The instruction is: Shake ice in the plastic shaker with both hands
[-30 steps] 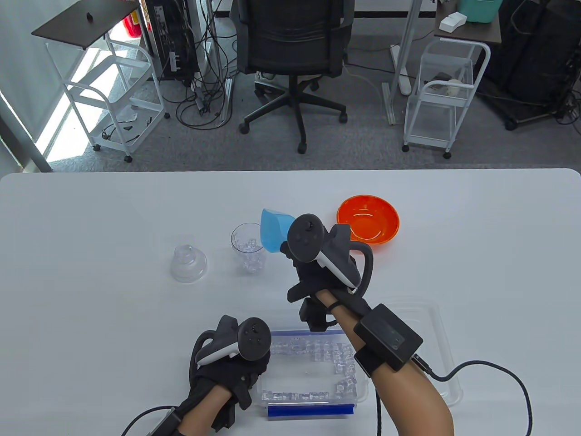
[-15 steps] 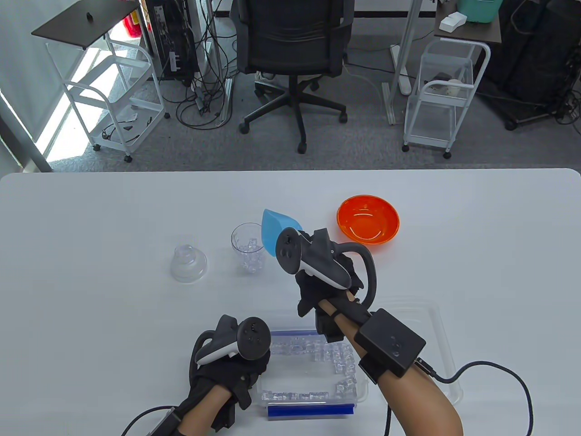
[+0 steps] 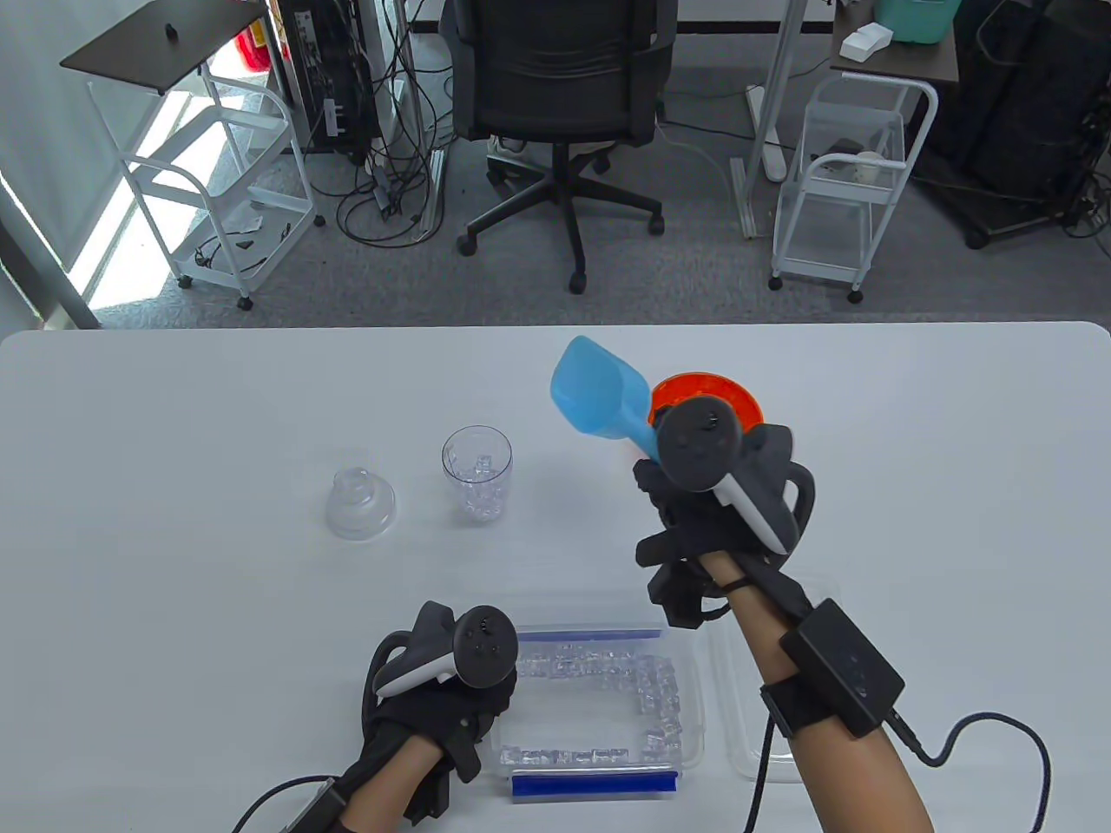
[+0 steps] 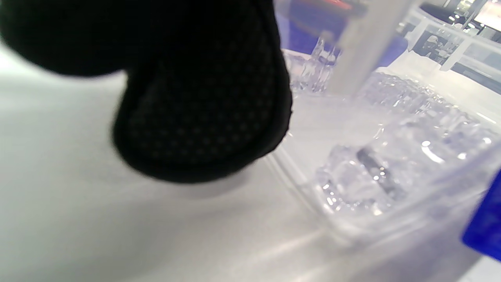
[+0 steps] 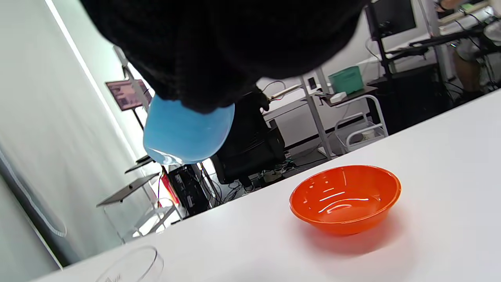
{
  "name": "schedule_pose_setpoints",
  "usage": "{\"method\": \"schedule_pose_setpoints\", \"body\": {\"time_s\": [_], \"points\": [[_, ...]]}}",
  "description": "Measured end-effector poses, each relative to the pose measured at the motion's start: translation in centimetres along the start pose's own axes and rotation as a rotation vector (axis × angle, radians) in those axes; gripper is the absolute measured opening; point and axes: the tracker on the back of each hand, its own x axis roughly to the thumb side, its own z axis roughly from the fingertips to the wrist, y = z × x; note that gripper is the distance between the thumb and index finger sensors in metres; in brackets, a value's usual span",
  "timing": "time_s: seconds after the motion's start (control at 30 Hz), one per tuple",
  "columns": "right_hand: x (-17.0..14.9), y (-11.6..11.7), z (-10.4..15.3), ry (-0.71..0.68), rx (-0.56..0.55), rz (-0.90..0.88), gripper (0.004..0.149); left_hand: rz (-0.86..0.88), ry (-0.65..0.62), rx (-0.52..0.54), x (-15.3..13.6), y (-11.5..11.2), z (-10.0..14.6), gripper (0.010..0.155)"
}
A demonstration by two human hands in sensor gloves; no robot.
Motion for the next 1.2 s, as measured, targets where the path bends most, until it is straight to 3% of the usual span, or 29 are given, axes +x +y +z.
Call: {"method": "schedule_pose_setpoints", "body": {"time_s": [0.1, 0.2, 0.37, 0.5, 0.63, 0.83, 1.2], "points": [[-4.0, -0.6, -0.8, 0.089, -0.032, -0.168, 0.059, 0.001, 0.0, -0.001, 0.0, 0.0, 0.0, 0.072], [-8.1, 0.4, -1.5, 0.159, -0.012, -0.369, 0.059, 0.002, 0.001, -0.002, 0.0, 0.0, 0.0, 0.072], [-13.8, 4.3, -2.7, 0.322, 0.049, -0.619, 0.06, -0.002, 0.002, -0.001, 0.0, 0.0, 0.0, 0.072], [-16.7, 7.6, -4.0, 0.404, 0.184, -0.798, 0.059, -0.005, 0.002, -0.001, 0.0, 0.0, 0.0, 0.072], [-18.1, 10.2, -5.1, 0.45, 0.289, -0.94, 0.057, -0.004, 0.001, 0.0, 0.0, 0.0, 0.0, 0.072], [-18.8, 12.8, -5.8, 0.492, 0.339, -0.966, 0.057, -0.003, 0.0, 0.0, 0.0, 0.0, 0.0, 0.072], [-20.0, 14.0, -5.7, 0.519, 0.353, -1.038, 0.058, -0.005, 0.0, 0.001, 0.0, 0.0, 0.0, 0.072]]}}
